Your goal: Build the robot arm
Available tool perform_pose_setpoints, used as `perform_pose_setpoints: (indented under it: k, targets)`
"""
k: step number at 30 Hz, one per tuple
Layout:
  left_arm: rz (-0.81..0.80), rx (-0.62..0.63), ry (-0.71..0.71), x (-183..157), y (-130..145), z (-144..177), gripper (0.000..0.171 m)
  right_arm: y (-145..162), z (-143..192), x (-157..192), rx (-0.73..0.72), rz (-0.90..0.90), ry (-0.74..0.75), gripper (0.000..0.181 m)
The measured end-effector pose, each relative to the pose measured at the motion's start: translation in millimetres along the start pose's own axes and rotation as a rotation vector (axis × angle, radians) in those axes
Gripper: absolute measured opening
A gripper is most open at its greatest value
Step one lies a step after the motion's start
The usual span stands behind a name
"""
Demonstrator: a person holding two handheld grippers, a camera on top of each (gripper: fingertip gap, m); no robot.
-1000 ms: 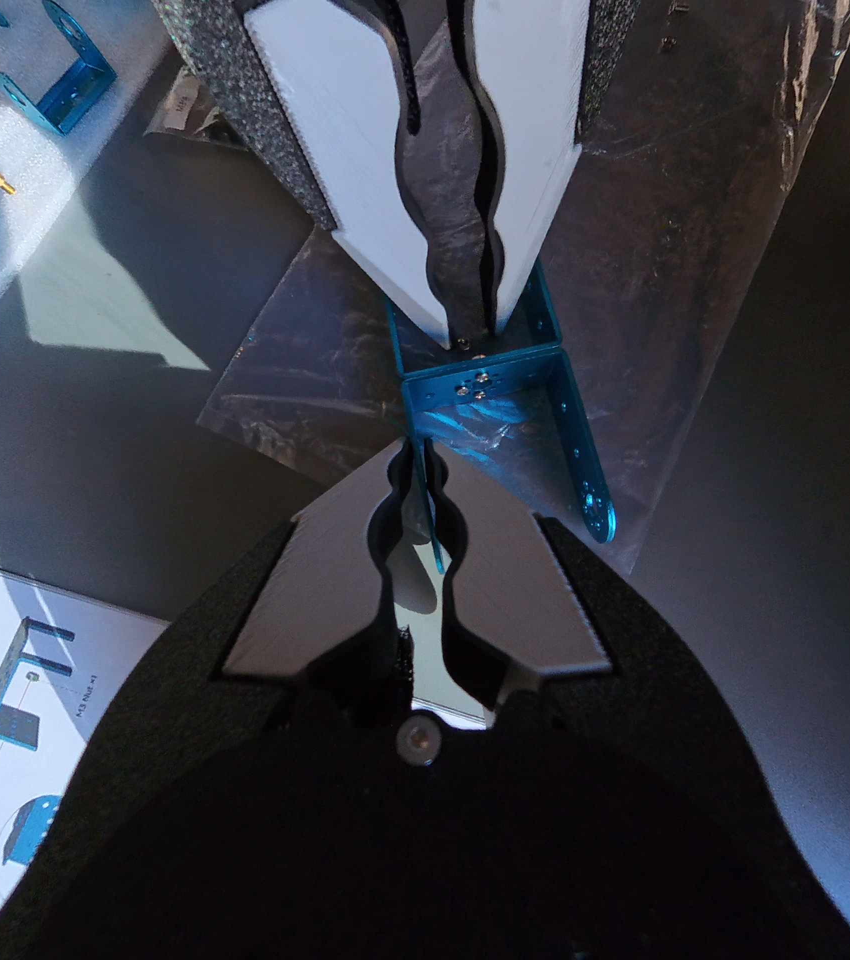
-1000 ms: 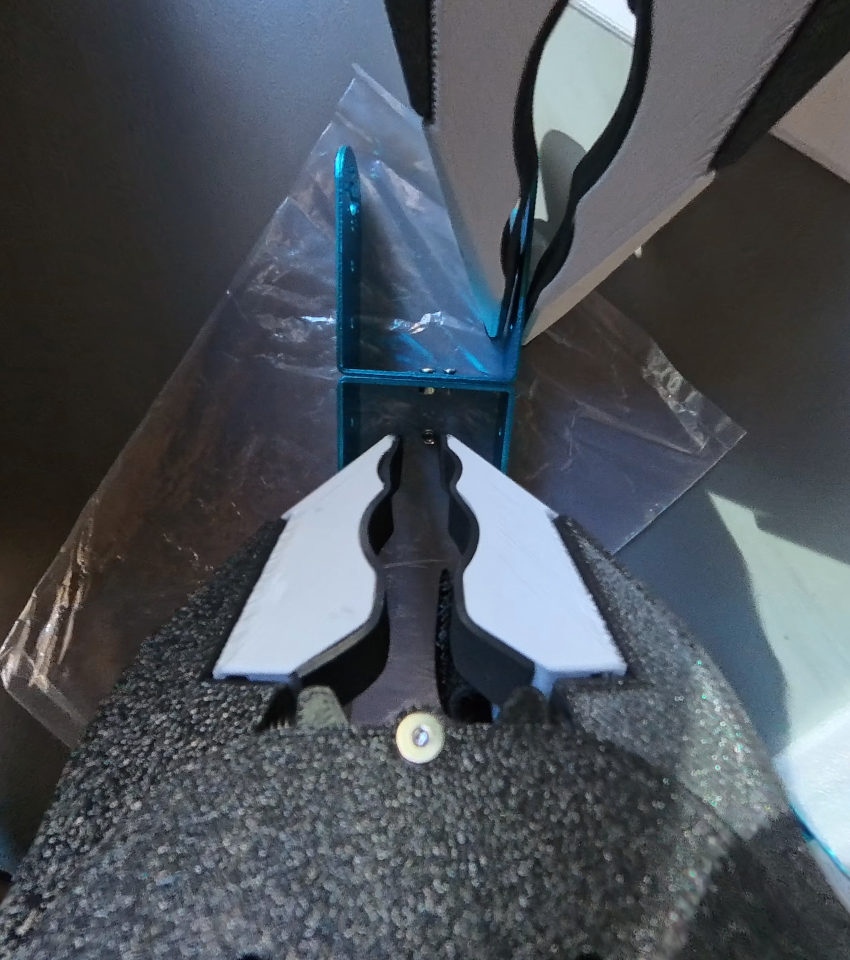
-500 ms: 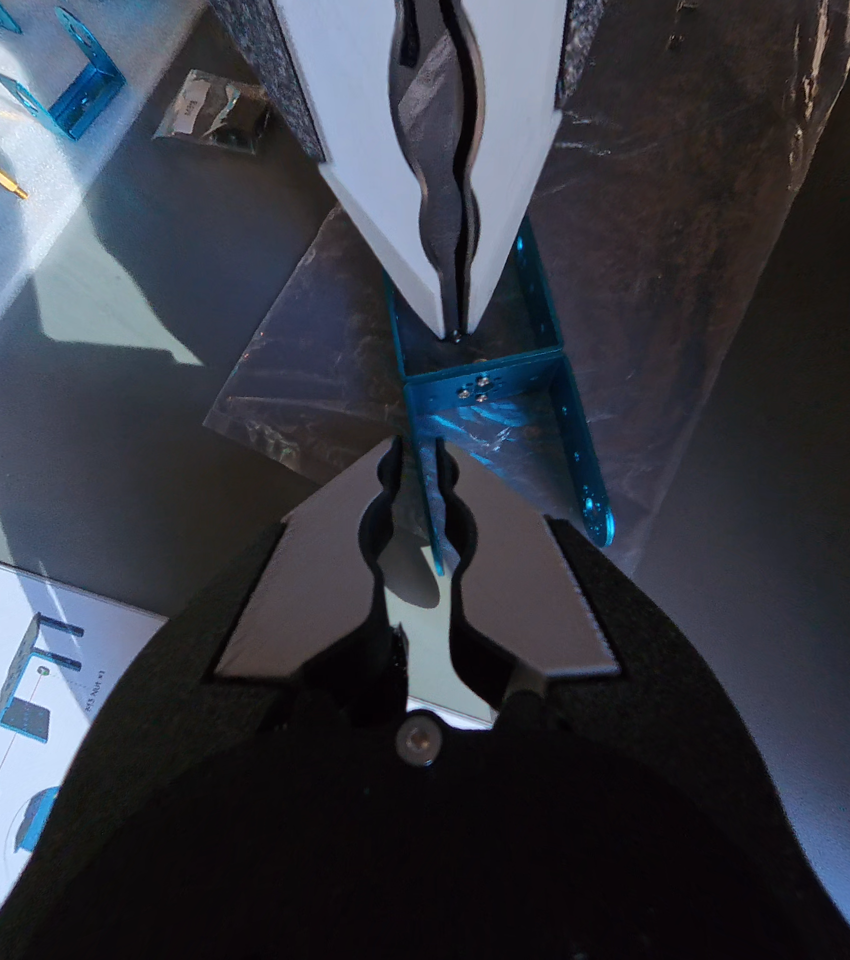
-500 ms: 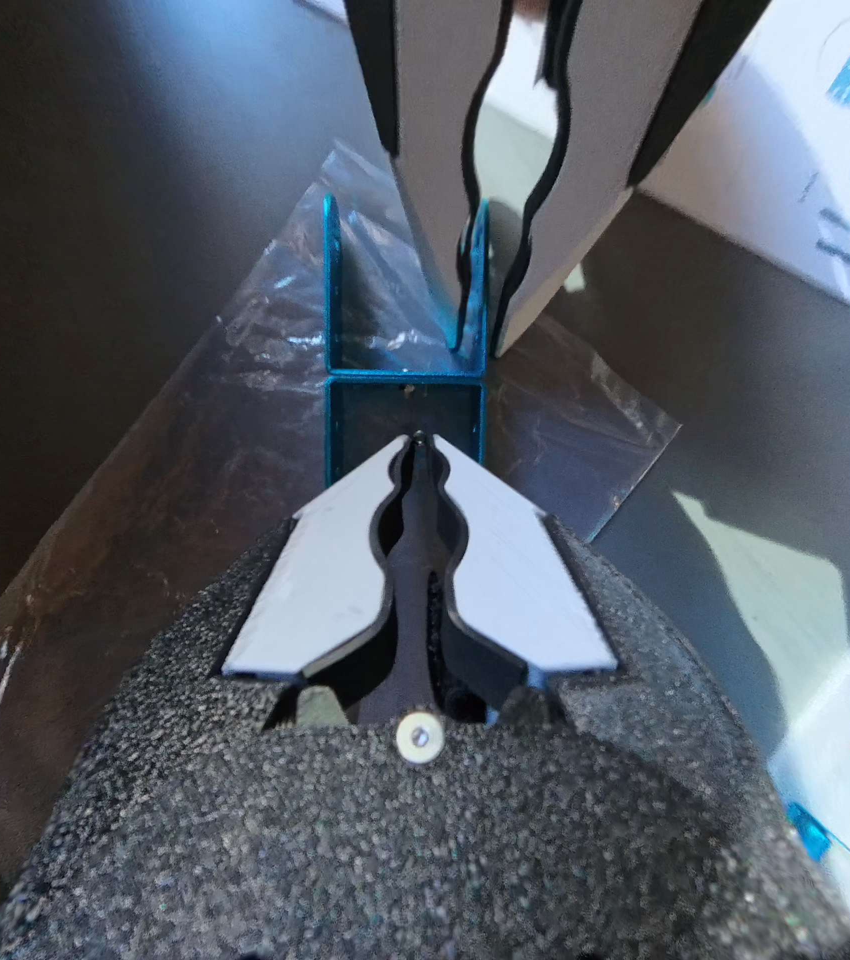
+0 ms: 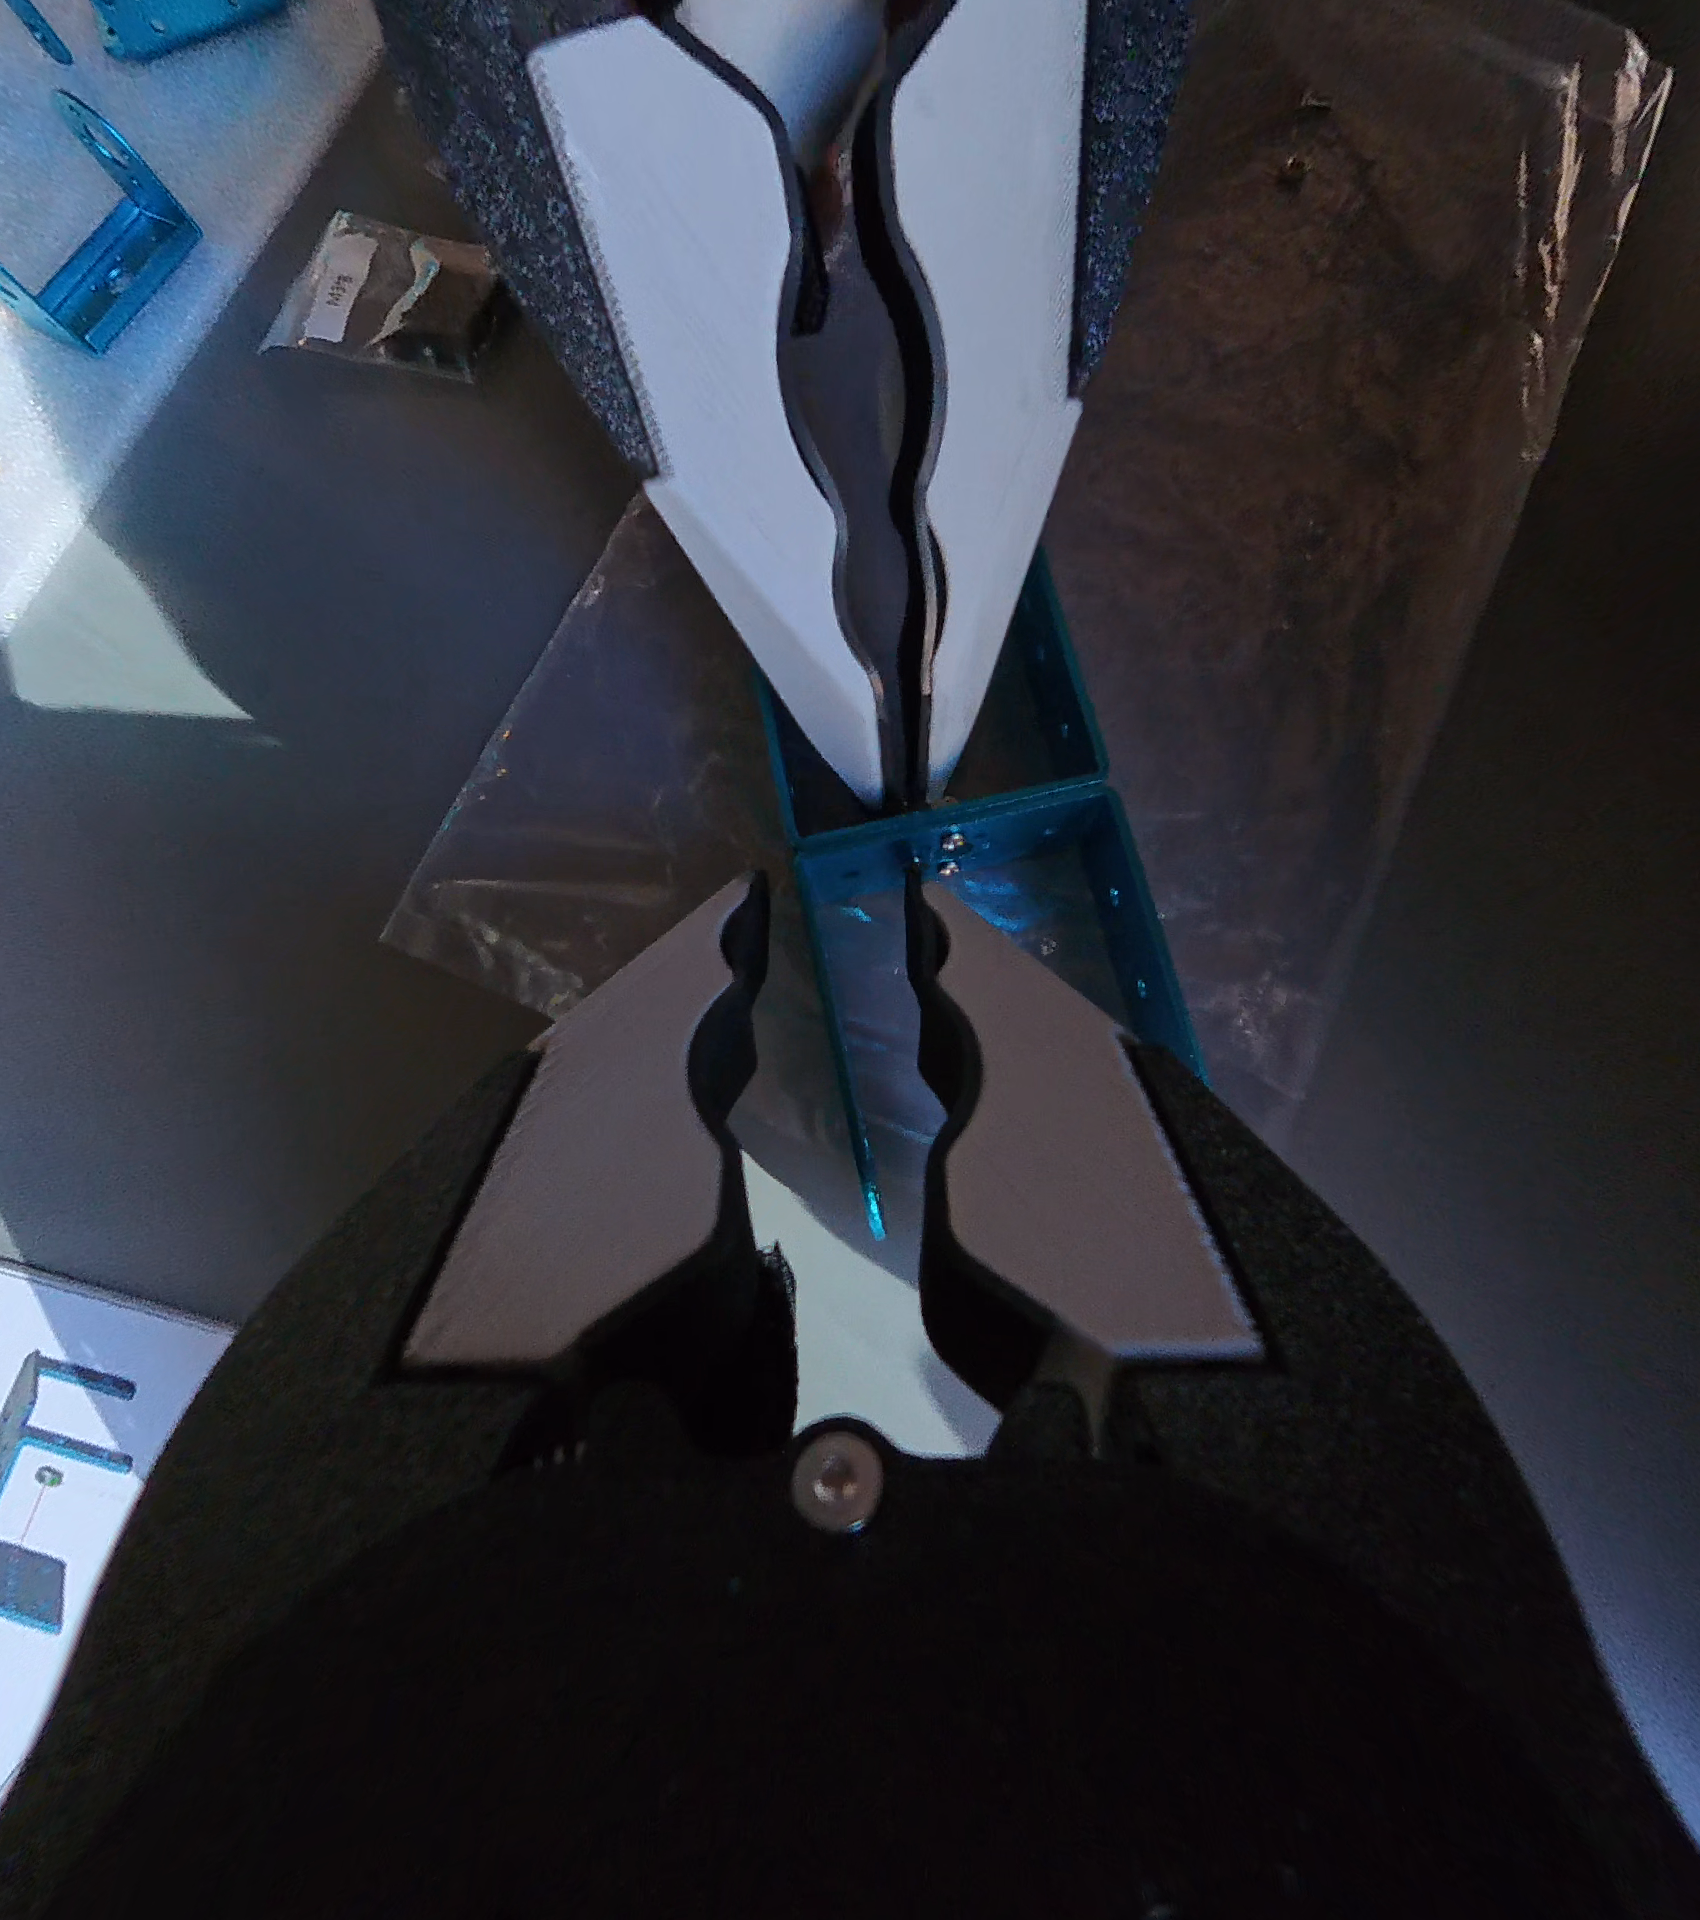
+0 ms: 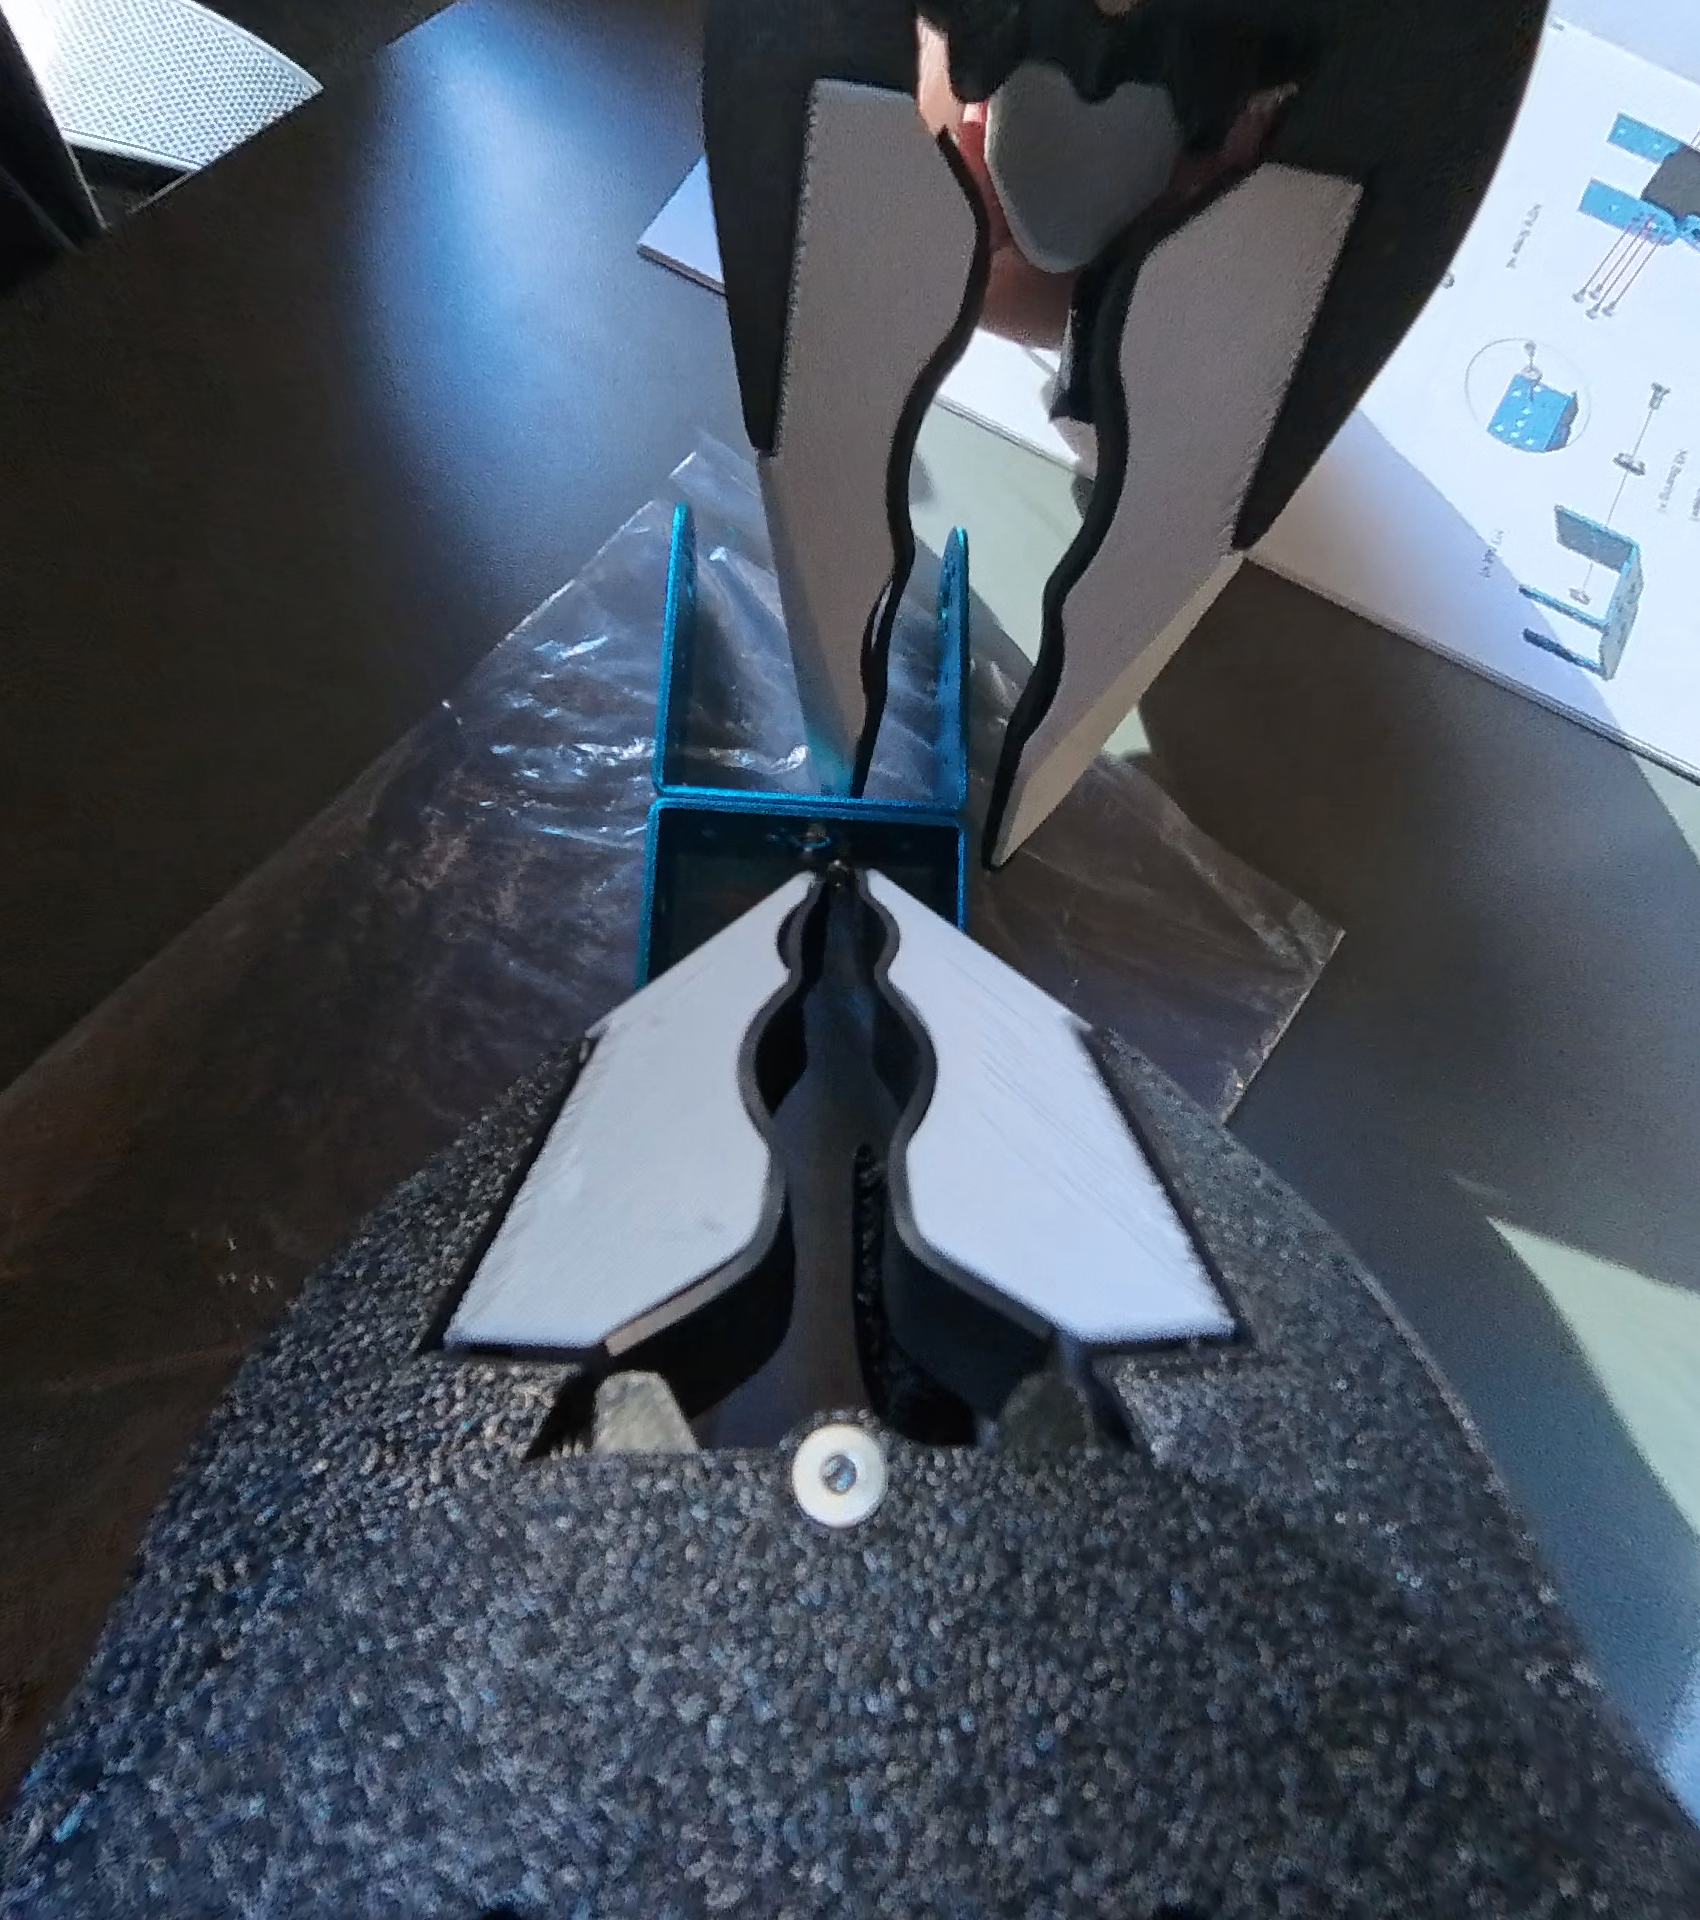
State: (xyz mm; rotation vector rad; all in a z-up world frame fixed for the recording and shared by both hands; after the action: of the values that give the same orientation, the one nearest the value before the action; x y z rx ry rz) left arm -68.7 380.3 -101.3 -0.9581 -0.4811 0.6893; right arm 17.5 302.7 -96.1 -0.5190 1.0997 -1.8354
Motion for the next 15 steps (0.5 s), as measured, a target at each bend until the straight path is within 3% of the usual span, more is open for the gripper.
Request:
perform_pose_setpoints:
  k: [11, 15]
  targets:
    - [0.008, -0.005, 0.004, -1.0, 3.0, 0.0, 0.024, 1.4, 6.1, 1.6, 0.032, -0.029, -0.015, 0.000]
    - [0.006, 0.012, 0.007, -0.8, 4.4, 3.1, 0.007, -1.6, 5.8, 0.1, 0.069, -0.093, -0.033, 0.014]
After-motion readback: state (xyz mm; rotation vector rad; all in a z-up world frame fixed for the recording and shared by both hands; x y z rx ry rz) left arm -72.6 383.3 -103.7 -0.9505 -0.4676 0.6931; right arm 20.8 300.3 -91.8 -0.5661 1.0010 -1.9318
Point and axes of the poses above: each gripper's, where its closed fingertips meet, z back along the fingers, y out of its underside, x = y × z across the jaws, the point moved 8 cm from there along z, back along the fingers, and after that the axes turned 14 degrees about -x, right-handed, at the moved point
